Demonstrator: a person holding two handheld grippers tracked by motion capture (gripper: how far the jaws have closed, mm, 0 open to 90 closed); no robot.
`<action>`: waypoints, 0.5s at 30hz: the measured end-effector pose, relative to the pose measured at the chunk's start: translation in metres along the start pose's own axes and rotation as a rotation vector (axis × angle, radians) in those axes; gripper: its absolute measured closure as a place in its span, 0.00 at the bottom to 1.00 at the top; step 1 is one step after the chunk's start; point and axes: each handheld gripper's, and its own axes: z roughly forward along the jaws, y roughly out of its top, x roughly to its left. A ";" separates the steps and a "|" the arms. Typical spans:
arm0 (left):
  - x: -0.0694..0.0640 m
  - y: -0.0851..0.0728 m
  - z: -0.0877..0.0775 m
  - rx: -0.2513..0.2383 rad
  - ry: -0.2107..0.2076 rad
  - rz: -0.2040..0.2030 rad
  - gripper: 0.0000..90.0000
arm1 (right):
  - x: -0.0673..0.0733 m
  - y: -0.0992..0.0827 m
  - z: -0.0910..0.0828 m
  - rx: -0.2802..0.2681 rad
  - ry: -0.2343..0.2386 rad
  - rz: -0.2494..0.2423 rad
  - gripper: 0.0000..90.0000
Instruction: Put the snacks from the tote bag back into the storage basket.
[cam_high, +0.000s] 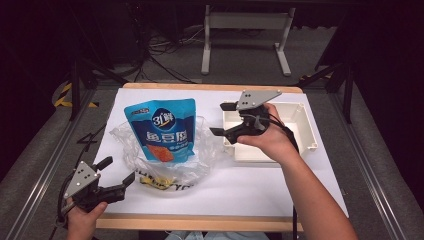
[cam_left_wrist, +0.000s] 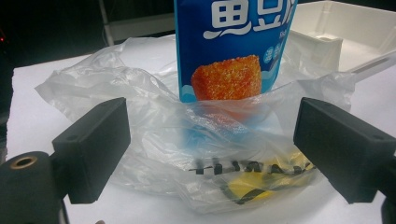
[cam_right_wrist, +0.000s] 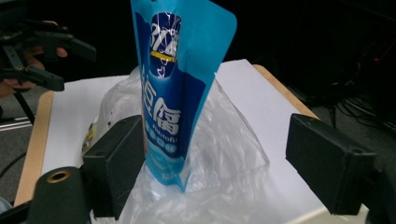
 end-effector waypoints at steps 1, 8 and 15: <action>0.000 0.000 0.000 -0.001 0.000 0.000 0.13 | -0.001 0.000 0.004 0.001 0.003 0.004 0.23; 0.001 0.000 0.001 -0.002 -0.006 0.001 0.13 | -0.007 0.002 0.031 0.012 0.039 0.033 0.25; 0.001 0.000 0.000 -0.007 0.000 0.002 0.13 | -0.006 -0.001 0.056 0.009 0.063 0.037 0.30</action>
